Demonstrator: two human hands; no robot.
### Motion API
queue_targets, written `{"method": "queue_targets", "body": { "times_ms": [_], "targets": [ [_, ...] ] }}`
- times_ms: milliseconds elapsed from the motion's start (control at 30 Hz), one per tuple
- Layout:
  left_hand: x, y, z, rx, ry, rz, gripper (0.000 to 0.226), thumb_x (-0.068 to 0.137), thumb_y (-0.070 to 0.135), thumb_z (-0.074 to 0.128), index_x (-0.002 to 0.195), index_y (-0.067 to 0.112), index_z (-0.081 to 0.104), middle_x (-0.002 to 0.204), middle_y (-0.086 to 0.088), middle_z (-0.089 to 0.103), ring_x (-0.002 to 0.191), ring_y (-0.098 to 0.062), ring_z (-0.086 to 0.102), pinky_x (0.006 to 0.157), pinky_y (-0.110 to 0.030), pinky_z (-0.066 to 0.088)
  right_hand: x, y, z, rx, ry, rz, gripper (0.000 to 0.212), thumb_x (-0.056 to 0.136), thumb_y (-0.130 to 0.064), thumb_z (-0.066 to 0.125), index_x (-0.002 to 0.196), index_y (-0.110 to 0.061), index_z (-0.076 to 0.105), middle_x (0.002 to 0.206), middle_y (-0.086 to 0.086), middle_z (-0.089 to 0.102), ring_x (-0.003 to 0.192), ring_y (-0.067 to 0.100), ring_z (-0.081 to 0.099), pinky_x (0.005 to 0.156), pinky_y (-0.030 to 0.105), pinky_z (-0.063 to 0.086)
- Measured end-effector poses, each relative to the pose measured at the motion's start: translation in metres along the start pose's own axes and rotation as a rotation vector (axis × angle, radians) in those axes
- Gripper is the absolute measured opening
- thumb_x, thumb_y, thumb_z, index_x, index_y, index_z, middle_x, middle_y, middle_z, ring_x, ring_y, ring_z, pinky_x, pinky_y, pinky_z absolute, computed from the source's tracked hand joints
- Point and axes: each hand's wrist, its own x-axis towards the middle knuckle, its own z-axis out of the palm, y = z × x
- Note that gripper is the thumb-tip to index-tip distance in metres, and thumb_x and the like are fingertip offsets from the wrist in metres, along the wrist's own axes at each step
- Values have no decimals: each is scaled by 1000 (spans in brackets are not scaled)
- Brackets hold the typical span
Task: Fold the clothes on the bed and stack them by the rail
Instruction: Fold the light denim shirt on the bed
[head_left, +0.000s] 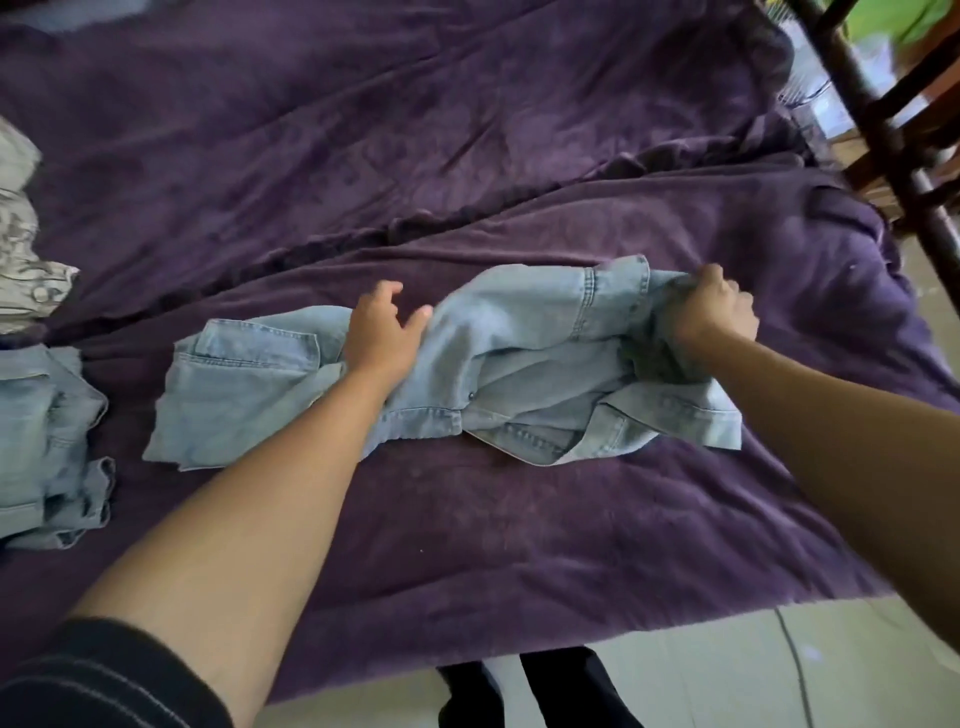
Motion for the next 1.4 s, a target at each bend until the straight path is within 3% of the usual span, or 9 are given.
{"method": "queue_targets", "body": {
  "times_ms": [300,433,567,667,833,933,1033,1200,1400],
  "targets": [
    [-56,-121,7,652,-347,-1,76,73,42,72,139,27,37,137,-6,43,129,-28,38,105,-43,35,-72,-112,113,-540,-134,-1072,83,86,-24,60,150,-34,9,161,8,-4,147,28,-8,115,53,11],
    [-50,-138,9,474,-172,-23,24,89,28,61,109,14,60,104,-12,66,99,-34,60,78,-39,47,-54,-111,139,-413,-335,-819,29,93,-39,49,117,-30,60,122,7,63,118,28,54,99,41,35],
    [-32,-121,-12,229,-184,30,33,83,33,70,111,18,61,98,-5,67,90,-26,61,75,-36,48,-14,-102,106,198,-417,-354,30,92,-35,51,82,-10,65,87,14,67,83,28,61,70,31,40],
    [-22,-109,-23,428,-229,86,18,85,30,64,94,15,65,95,-7,68,93,-29,61,73,-36,47,19,-98,72,216,-343,-129,35,92,-31,49,102,-3,66,100,20,66,94,33,62,73,37,44],
    [-23,-119,-39,147,-156,-79,41,94,19,55,57,17,36,59,-1,44,67,-26,49,61,-35,32,-22,-104,71,-207,144,-777,47,82,-31,56,125,-13,52,123,19,51,112,39,49,93,52,38],
    [-29,-114,-47,97,-131,-85,38,94,26,56,62,13,42,57,2,43,60,-20,44,58,-33,32,-78,-114,117,-328,-94,-1087,72,76,-58,61,137,-22,43,140,8,43,128,30,41,104,53,31],
    [-44,-111,-60,3,-207,-63,36,83,36,70,62,14,51,47,9,45,44,-2,40,47,-20,33,-95,-95,151,-517,-279,-907,61,80,-46,64,134,-25,44,132,0,52,122,26,49,103,49,32],
    [-92,-125,-100,374,-390,0,31,77,33,76,61,12,59,47,8,45,43,-2,40,42,-19,25,-74,-85,102,-118,-423,-667,30,87,-17,53,113,-20,67,105,15,69,97,36,63,78,37,47],
    [-137,-98,-152,329,95,46,22,96,28,50,92,7,56,76,-14,62,74,-36,59,57,-36,38,-116,-113,-12,31,-60,-759,18,92,-25,48,102,-12,56,96,25,65,89,44,60,65,39,37]
  ]
}}
